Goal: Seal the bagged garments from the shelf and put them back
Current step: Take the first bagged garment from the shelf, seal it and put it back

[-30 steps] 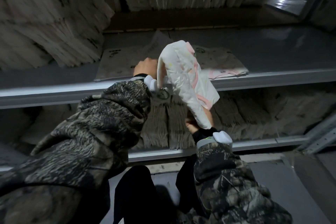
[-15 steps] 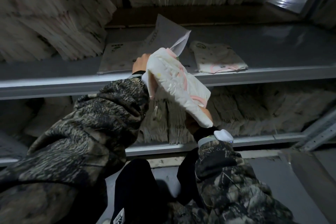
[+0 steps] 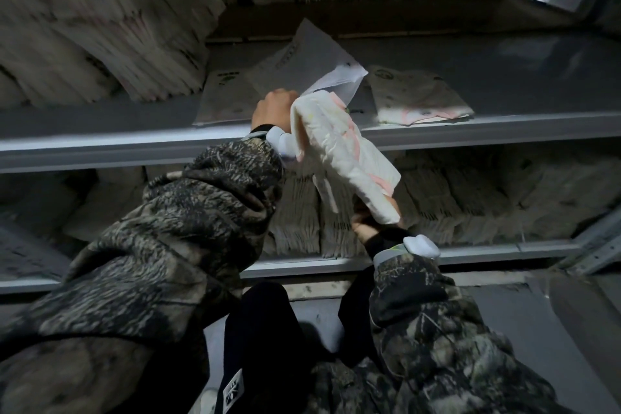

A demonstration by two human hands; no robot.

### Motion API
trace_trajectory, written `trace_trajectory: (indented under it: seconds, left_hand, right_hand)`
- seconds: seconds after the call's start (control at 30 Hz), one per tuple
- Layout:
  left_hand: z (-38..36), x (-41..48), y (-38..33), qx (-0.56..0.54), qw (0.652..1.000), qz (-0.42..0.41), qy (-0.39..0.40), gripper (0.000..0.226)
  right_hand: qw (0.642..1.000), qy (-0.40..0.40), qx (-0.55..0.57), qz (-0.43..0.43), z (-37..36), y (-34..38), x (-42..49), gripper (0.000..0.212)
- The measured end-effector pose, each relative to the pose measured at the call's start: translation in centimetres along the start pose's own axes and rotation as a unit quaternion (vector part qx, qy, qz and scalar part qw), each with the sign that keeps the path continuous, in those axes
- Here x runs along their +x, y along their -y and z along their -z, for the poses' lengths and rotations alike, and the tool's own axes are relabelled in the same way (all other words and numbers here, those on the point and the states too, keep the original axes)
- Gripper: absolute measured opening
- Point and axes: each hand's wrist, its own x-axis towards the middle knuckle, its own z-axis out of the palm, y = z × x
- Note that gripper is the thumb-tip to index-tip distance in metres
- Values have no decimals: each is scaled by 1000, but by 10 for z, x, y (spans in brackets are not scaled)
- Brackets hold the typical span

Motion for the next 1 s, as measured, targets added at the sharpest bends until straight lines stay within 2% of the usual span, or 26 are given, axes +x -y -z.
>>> trace_trajectory:
  seconds: [0.07, 0.1, 0.27, 0.43, 0.63, 0.83, 0.93, 1.0]
  left_hand:
    - [4, -4, -2, -11, 1000, -9, -1, 26]
    - [2, -2, -1, -18, 1000, -21, 2, 25]
    - [2, -7, 1, -28, 998, -45, 25, 15]
    - [-1, -15, -2, -13, 1000, -16, -5, 17]
    - [-6, -22, -2, -40, 996, -39, -66, 23]
    - [-7, -20, -6, -55, 993, -10, -109, 36]
    - [-5, -21, -9, -46, 992, -4, -122, 35]
    - [-3, -20, -11, -28, 991, 7, -132, 34]
  right_hand:
    - [996, -47, 72, -32, 6, -4, 7, 27]
    - [995, -44, 88, -35, 9, -5, 8, 25]
    - [995, -32, 85, -34, 7, -6, 3, 23]
    - [993, -21, 115, -16, 6, -4, 2, 24]
    - [985, -25, 167, -25, 8, -4, 6, 30]
    - [989, -8, 144, 11, 6, -4, 11, 32]
    - [995, -28, 89, 43, 7, -3, 10, 32]
    - [997, -48, 44, 35, 9, -1, 8, 24]
